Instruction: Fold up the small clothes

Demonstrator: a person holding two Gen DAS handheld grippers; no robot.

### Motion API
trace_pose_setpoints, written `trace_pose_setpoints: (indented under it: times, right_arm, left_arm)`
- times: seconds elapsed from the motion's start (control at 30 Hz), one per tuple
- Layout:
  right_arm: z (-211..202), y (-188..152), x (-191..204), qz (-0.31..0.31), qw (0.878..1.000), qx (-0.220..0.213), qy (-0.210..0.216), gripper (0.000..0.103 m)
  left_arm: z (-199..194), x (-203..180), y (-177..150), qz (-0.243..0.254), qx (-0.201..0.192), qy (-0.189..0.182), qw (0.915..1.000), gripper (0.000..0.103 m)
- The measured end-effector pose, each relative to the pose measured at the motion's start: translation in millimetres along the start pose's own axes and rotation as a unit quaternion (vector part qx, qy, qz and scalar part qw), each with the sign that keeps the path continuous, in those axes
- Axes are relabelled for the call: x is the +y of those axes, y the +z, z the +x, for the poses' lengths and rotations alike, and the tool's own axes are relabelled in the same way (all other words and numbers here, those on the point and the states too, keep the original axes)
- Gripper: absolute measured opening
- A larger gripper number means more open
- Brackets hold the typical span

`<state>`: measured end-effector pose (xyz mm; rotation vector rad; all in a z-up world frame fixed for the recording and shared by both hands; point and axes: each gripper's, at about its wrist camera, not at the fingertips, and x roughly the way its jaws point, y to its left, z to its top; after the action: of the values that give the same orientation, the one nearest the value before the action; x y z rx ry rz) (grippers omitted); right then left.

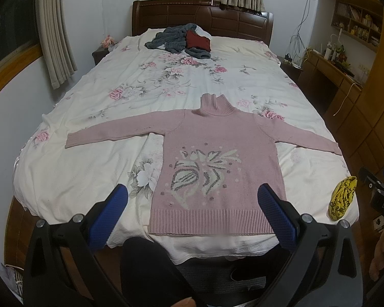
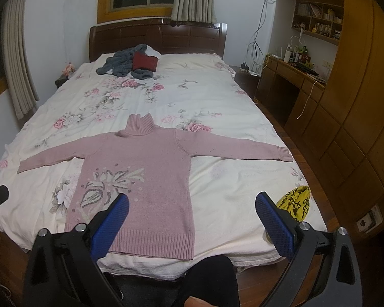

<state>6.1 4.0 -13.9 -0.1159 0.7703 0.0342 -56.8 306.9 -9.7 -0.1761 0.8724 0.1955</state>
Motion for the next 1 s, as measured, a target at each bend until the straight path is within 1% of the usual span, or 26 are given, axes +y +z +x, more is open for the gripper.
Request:
trace_pose_setpoints:
  times: [0.3, 0.5, 0.57, 0.6, 0.63, 0.67, 0.7, 0.73, 0.77, 0.8, 0.83, 0.87, 0.9, 0.93, 1.0]
  right_arm:
    - [6.3, -1.0, 1.8, -0.004, 1.0, 0.008, -0.002, 0.099]
    - [21.6, 0.5, -2.5, -0.009, 1.0, 0.01, -0.005, 0.099]
    - [33.0, 1.3, -9.2, -0.005, 1.0, -0.006, 0.014, 0.099]
    - [40.1, 1.3, -14.8, -0.003, 0.999, -0.018, 0.035, 0.099]
    - [54.0, 2.0, -24.6, 0.004, 0.997, -0.024, 0.074, 0.099]
    - [68.2, 4.5, -32.2, 0.013, 0.996, -0.016, 0.087, 0.099]
    - [85.5, 6.6, -41.4, 0.023, 0.996, 0.004, 0.088, 0.099]
    - [115.7, 10.4, -60.8, 0.048, 0.993, 0.034, 0.098, 0.099]
    - [137.4, 13.0, -78.4, 0.074, 0.99, 0.051, 0.112, 0.099]
    - [152.6, 15.4, -92.6, 0.095, 0.986, 0.062, 0.122, 0.099]
    - [181.3, 17.4, -120.3, 0.137, 0.977, 0.078, 0.14, 0.099]
    - [195.6, 17.4, -135.9, 0.16, 0.973, 0.083, 0.146, 0.099]
    - [215.3, 17.1, -158.2, 0.194, 0.966, 0.089, 0.148, 0.099]
    - [239.3, 16.7, -185.8, 0.235, 0.955, 0.095, 0.155, 0.099]
    - [281.2, 13.6, -228.9, 0.296, 0.933, 0.115, 0.17, 0.096]
  left_arm:
    - [0.5, -2.2, 0.7, 0.0, 0.001, 0.0, 1.0, 0.1]
    - [12.9, -6.7, 5.2, 0.004, 0.009, -0.003, 1.0, 0.1]
    - [22.6, -7.8, 8.1, 0.004, 0.011, 0.002, 0.9999, 0.1]
    - [31.6, -8.1, 10.4, 0.005, 0.011, 0.009, 0.9999, 0.1]
    - [37.8, -8.7, 11.7, 0.005, 0.008, 0.01, 0.9999, 0.1]
    - [47.0, -10.2, 12.6, 0.008, 0.004, 0.001, 1.0, 0.1]
    - [55.6, -11.0, 13.5, 0.012, 0.004, -0.015, 0.9998, 0.1]
    - [64.9, -12.3, 14.3, 0.016, 0.007, -0.035, 0.9992, 0.1]
    - [77.3, -14.6, 15.7, 0.018, 0.015, -0.052, 0.9984, 0.1]
    - [86.2, -17.5, 16.7, 0.019, 0.021, -0.062, 0.9977, 0.1]
    - [95.9, -21.3, 18.0, 0.02, 0.026, -0.071, 0.9969, 0.1]
    - [106.2, -26.2, 19.8, 0.022, 0.032, -0.079, 0.9961, 0.1]
    - [115.3, -31.0, 22.0, 0.023, 0.035, -0.086, 0.9954, 0.1]
    - [121.5, -34.7, 22.6, 0.023, 0.036, -0.09, 0.995, 0.1]
    - [138.9, -43.8, 26.9, 0.021, 0.038, -0.101, 0.9939, 0.1]
